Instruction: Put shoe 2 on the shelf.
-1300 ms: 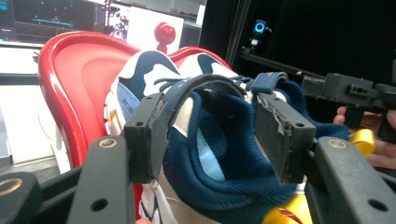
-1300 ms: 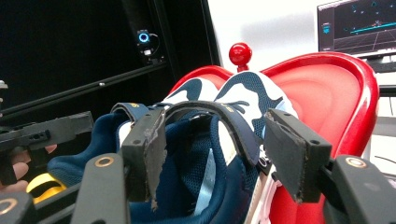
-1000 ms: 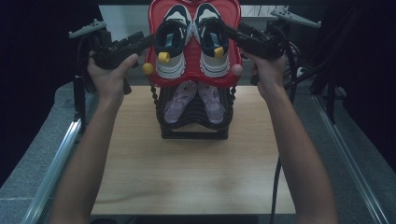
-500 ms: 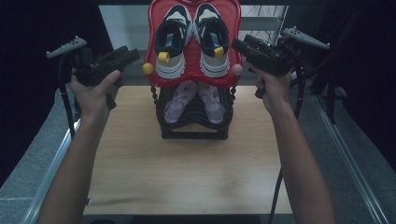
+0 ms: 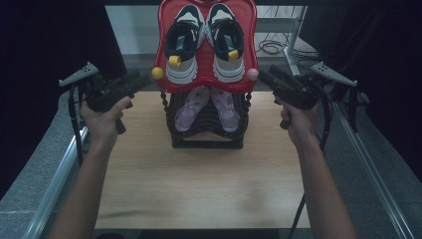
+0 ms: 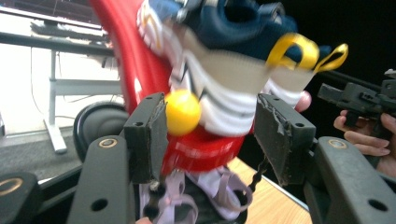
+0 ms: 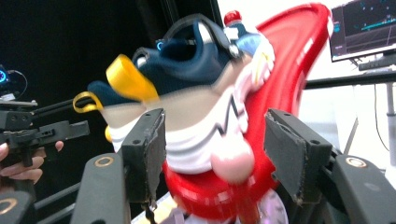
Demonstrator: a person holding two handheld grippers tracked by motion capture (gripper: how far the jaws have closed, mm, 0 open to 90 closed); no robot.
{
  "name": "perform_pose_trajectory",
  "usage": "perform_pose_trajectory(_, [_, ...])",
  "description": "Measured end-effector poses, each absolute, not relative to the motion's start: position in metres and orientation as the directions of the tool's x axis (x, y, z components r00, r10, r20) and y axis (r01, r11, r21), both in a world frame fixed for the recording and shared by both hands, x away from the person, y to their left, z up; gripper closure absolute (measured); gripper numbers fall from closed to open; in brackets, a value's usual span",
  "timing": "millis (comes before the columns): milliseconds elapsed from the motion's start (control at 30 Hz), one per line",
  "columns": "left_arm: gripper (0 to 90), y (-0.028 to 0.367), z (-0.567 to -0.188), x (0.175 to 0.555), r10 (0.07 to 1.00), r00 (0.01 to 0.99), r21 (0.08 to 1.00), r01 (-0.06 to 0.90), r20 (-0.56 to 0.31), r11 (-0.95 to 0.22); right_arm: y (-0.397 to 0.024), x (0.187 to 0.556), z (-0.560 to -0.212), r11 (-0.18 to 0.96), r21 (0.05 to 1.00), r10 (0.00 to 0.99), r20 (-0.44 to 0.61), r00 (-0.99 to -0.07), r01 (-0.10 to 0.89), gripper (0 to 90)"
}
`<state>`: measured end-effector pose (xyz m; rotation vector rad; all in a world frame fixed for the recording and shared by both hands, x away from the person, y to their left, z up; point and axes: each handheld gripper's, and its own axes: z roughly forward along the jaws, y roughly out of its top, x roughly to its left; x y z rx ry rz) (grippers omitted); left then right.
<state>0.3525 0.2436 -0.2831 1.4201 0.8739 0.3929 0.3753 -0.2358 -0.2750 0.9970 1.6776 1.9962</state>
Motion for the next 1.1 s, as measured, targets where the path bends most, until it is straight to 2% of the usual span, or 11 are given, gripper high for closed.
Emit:
perform_pose_trajectory(300, [44.9,0.244,-0.323,0.35,0.71,0.629,0.941,0.301,-0.318,0.155,-0.239,0.369,-0.315,-0.235,0.949,0.665,0.314,-0.678,0.209,39.8])
perform_pose_trajectory(800, [45.0,0.244,-0.363,0.335,0.723,0.618,0.936,0.33,-0.31,0.12,-0.234,0.357,-0.366,-0.211,0.941,0.671,0.335,-0.661,0.263,39.8])
perform_pose_trajectory(1100, [45.1,0.246,-0.407,0.33,0.728,0.593,0.912,0.395,-0.344,0.11,-0.233,0.349,-0.405,-0.192,0.927,0.671,0.363,-0.647,0.321,39.7])
